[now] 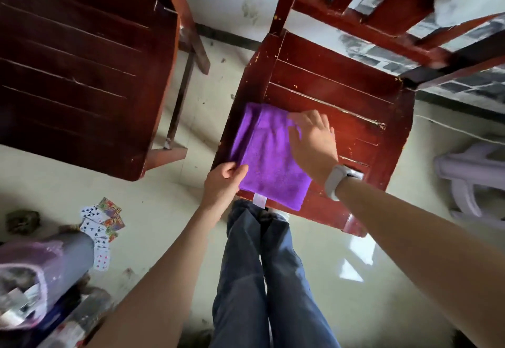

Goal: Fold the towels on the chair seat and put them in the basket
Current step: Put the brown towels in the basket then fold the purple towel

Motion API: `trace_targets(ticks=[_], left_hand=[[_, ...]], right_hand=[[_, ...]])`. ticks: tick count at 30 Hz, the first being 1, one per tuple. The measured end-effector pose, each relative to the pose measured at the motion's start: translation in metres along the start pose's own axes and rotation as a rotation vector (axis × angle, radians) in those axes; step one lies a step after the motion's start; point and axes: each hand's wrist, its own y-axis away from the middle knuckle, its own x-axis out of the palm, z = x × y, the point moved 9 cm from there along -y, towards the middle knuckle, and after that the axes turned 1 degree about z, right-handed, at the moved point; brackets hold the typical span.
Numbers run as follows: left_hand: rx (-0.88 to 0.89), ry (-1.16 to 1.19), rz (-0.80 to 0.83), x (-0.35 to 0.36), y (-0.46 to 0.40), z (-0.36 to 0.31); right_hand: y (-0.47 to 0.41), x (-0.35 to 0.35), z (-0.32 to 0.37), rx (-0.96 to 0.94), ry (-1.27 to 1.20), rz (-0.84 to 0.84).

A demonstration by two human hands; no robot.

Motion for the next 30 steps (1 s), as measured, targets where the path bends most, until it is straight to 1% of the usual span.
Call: trace_targets(ticks=[1, 2, 4, 5, 7, 11, 14, 17, 18, 19, 20, 22, 23, 24, 26, 28, 30], left_hand=[[0.064, -0.122, -0.071, -0.004, -0.001, -0.007], [0.122, -0.225, -0.135, -0.006, -0.001, -0.013], [0.195, -0.336, -0.220, -0.009, 0.003, -0.020], [0.209, -0.342, -0.244, -0.009, 0.004, -0.020], [0.224, -0.317, -0.292, -0.014, 0.008, -0.017], [0.220, -0.193, -0.415, -0.028, 0.017, -0.010], [0.152, -0.153, -0.414, -0.031, 0.013, -0.004], [0.092, -0.228, -0.351, -0.031, 0.004, -0.002], [0.112, -0.281, -0.363, -0.033, 0.004, -0.007], [0.180, -0.369, -0.404, -0.037, 0.007, -0.016], [0.285, -0.476, -0.450, -0.038, 0.012, -0.028], [0.546, -0.691, -0.473, -0.026, 0.025, -0.054], [0.673, -0.801, -0.434, -0.015, 0.028, -0.065], [0.787, -0.917, -0.359, -0.001, 0.029, -0.072], [0.957, -1.135, -0.134, 0.029, 0.024, -0.077], [1.036, -1.325, 0.064, 0.046, 0.013, -0.074], [1.044, -1.469, 0.167, 0.051, -0.003, -0.074]], right_hand=[[-0.010, 0.000, -0.004, 0.014, 0.087, 0.006], [-0.019, 0.004, -0.009, 0.041, 0.162, 0.051], [-0.032, 0.013, -0.017, 0.092, 0.261, 0.141], [-0.036, 0.015, -0.017, 0.093, 0.293, 0.154], [-0.040, 0.017, -0.010, 0.065, 0.313, 0.128], [-0.040, 0.019, 0.003, 0.041, 0.187, 0.066], [-0.041, 0.025, 0.006, 0.039, 0.168, 0.069], [-0.041, 0.029, 0.004, 0.038, 0.186, 0.090], [-0.040, 0.027, 0.005, 0.022, 0.195, 0.075], [-0.038, 0.022, 0.008, -0.016, 0.197, 0.034], [-0.034, 0.014, 0.015, -0.079, 0.196, -0.025], [-0.017, -0.001, 0.031, -0.258, 0.239, -0.147], [-0.005, -0.005, 0.037, -0.352, 0.293, -0.197], [0.009, -0.002, 0.039, -0.439, 0.372, -0.212], [0.035, 0.019, 0.031, -0.568, 0.558, -0.130], [0.049, 0.040, 0.010, -0.582, 0.687, 0.015], [0.050, 0.052, -0.013, -0.529, 0.769, 0.135]])
